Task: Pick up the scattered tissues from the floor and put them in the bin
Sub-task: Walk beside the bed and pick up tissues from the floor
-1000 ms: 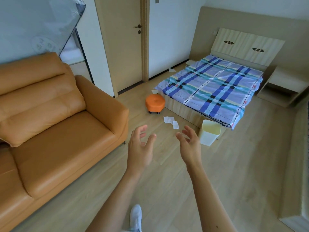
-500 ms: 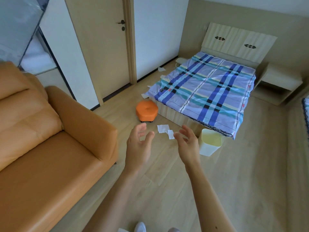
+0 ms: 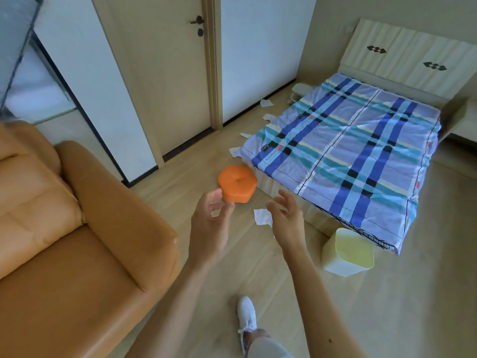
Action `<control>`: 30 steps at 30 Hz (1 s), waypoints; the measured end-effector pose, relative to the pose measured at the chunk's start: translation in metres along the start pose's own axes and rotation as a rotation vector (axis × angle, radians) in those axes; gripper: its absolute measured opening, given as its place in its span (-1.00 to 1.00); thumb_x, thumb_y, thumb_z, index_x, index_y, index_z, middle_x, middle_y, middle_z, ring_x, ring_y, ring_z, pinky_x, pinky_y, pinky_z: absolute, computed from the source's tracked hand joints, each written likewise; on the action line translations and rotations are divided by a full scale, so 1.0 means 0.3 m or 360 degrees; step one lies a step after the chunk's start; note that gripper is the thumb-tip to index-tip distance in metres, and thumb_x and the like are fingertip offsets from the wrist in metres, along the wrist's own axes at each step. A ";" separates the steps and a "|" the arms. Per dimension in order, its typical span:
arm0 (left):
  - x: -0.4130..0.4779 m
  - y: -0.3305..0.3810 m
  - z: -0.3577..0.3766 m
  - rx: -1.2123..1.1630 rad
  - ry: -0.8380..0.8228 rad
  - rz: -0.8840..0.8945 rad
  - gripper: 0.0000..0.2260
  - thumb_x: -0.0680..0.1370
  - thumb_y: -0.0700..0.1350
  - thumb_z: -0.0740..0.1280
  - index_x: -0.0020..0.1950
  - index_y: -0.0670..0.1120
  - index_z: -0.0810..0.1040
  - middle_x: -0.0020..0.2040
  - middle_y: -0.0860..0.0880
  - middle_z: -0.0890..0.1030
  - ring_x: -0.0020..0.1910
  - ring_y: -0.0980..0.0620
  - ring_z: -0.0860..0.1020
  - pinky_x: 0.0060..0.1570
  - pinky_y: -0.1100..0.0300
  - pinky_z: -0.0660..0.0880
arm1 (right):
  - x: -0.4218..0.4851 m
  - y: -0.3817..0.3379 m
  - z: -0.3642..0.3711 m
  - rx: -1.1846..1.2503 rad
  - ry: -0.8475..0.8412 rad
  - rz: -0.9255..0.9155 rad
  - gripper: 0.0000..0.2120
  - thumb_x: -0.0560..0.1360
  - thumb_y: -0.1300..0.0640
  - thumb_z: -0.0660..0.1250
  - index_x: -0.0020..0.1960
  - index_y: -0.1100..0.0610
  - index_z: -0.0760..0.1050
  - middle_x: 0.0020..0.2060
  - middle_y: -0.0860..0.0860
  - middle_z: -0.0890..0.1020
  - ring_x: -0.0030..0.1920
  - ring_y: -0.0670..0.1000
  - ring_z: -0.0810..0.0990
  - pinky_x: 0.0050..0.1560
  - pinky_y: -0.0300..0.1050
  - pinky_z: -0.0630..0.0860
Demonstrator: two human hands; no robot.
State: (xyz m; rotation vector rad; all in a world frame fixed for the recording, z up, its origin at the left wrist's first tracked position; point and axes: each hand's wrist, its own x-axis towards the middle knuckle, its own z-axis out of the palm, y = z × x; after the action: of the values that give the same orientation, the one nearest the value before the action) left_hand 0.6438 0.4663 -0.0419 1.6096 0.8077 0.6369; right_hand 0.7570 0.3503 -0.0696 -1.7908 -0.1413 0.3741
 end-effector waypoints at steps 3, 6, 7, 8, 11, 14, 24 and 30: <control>0.213 0.048 0.051 0.0067 0.0073 0.0038 -0.72 0.57 -0.08 0.35 0.28 -0.04 0.52 0.19 0.06 0.58 0.13 0.16 0.56 -0.08 0.45 0.43 | 0.253 -0.091 0.067 0.0010 -0.0091 -0.0054 -0.53 0.53 0.02 0.35 0.43 -0.02 0.39 0.28 -0.05 0.54 0.06 -0.24 0.54 -0.02 -0.20 0.45; 0.382 0.083 0.060 0.0132 0.0141 0.0043 -0.69 0.58 -0.06 0.34 0.32 -0.04 0.51 0.23 0.09 0.56 0.09 0.32 0.51 -0.14 0.60 0.38 | 0.446 -0.178 0.131 -0.0003 -0.0139 -0.0109 -0.52 0.54 0.02 0.34 0.44 -0.05 0.38 0.27 -0.06 0.53 0.09 -0.19 0.54 -0.17 -0.35 0.37; 0.441 0.087 0.061 0.0153 0.0154 0.0034 -0.69 0.58 -0.05 0.34 0.32 -0.04 0.50 0.23 0.09 0.56 0.09 0.33 0.51 -0.15 0.61 0.37 | 0.510 -0.203 0.158 -0.0002 -0.0149 -0.0105 -0.52 0.55 0.02 0.34 0.45 -0.04 0.37 0.28 -0.06 0.53 0.08 -0.19 0.54 -0.18 -0.36 0.37; 0.496 0.091 0.059 0.0170 0.0170 0.0019 -0.68 0.58 -0.04 0.34 0.32 -0.03 0.50 0.24 0.09 0.56 0.08 0.36 0.51 -0.16 0.60 0.38 | 0.570 -0.225 0.186 -0.0002 -0.0159 -0.0098 -0.52 0.55 0.02 0.34 0.45 -0.03 0.37 0.29 -0.05 0.54 0.07 -0.21 0.53 -0.16 -0.36 0.37; 0.672 0.090 0.054 0.0174 0.0227 -0.0015 -0.70 0.58 -0.02 0.33 0.31 0.00 0.50 0.24 0.11 0.56 0.05 0.47 0.49 -0.15 0.45 0.43 | 0.740 -0.270 0.287 -0.0035 -0.0208 -0.0111 -0.50 0.56 0.04 0.34 0.48 0.00 0.37 0.29 -0.04 0.55 0.04 -0.23 0.53 -0.12 -0.36 0.38; 0.862 0.066 0.055 0.0164 0.0253 -0.0065 -0.71 0.58 -0.02 0.32 0.30 0.00 0.51 0.24 0.11 0.57 0.10 0.38 0.51 -0.09 0.38 0.41 | 0.904 -0.283 0.404 -0.0064 -0.0243 -0.0073 -0.49 0.56 0.03 0.34 0.49 0.02 0.36 0.29 -0.04 0.55 0.13 -0.09 0.55 -0.10 -0.34 0.39; 1.670 0.066 0.020 0.0144 0.0056 -0.0042 -0.73 0.59 -0.03 0.32 0.29 0.01 0.53 0.12 0.19 0.60 0.01 0.49 0.51 -0.16 0.56 0.42 | 1.512 -0.451 0.871 -0.0091 -0.0202 -0.0029 -0.49 0.56 0.03 0.32 0.49 0.01 0.34 0.29 -0.08 0.53 -0.16 -0.45 0.55 -0.32 -0.43 0.41; 2.070 0.117 -0.009 0.0172 -0.0070 -0.0011 -0.70 0.59 -0.01 0.31 0.31 0.00 0.52 0.17 0.16 0.61 0.09 0.38 0.54 -0.08 0.50 0.44 | 1.792 -0.554 1.079 0.0003 -0.0126 0.0051 -0.48 0.55 0.02 0.34 0.49 0.00 0.34 0.29 -0.07 0.53 -0.15 -0.37 0.56 -0.22 -0.35 0.38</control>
State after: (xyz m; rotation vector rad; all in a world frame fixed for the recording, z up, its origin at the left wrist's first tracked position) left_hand 1.0282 0.9547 -0.0220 1.7118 0.8270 0.5594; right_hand 1.1742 0.8478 -0.0722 -1.7788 -0.1682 0.4679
